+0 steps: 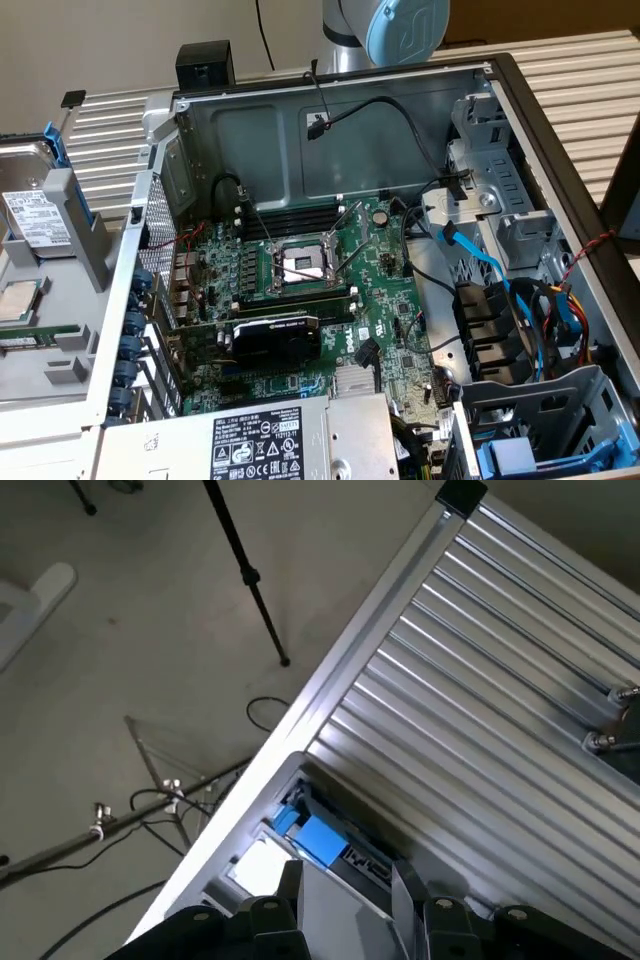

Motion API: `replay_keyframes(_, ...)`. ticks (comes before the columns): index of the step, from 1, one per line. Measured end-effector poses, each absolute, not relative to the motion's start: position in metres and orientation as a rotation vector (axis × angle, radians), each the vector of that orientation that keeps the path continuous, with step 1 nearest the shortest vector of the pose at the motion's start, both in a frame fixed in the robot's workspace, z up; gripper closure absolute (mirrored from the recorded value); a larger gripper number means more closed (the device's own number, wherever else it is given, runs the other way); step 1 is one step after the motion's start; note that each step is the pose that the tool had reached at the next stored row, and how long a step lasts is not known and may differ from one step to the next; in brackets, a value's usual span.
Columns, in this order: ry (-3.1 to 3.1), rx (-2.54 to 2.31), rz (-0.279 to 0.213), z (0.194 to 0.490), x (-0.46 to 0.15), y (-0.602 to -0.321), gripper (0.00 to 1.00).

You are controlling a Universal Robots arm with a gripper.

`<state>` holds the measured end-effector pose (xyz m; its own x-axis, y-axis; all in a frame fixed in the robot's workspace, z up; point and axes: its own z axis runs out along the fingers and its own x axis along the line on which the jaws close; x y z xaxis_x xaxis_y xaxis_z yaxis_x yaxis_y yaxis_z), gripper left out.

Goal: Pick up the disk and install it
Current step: 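Pick up the disk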

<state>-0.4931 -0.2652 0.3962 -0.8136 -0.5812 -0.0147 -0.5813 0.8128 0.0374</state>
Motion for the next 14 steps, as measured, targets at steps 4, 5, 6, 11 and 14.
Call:
replay_keyframes(4,2.953,-1.067,0.063,0.3961,-0.4931,-0.2652,0.52)
replay_keyframes(5,2.944,-1.093,0.063,0.3961,-0.4931,-0.2652,0.52)
replay_keyframes(6,2.934,-1.120,0.064,0.3960,-0.4931,-0.2652,0.52)
replay_keyframes(11,2.882,-1.252,0.065,0.3958,-0.4931,-0.2652,0.52)
replay_keyframes(14,2.847,-1.332,0.065,0.3957,-0.4931,-0.2652,0.52)
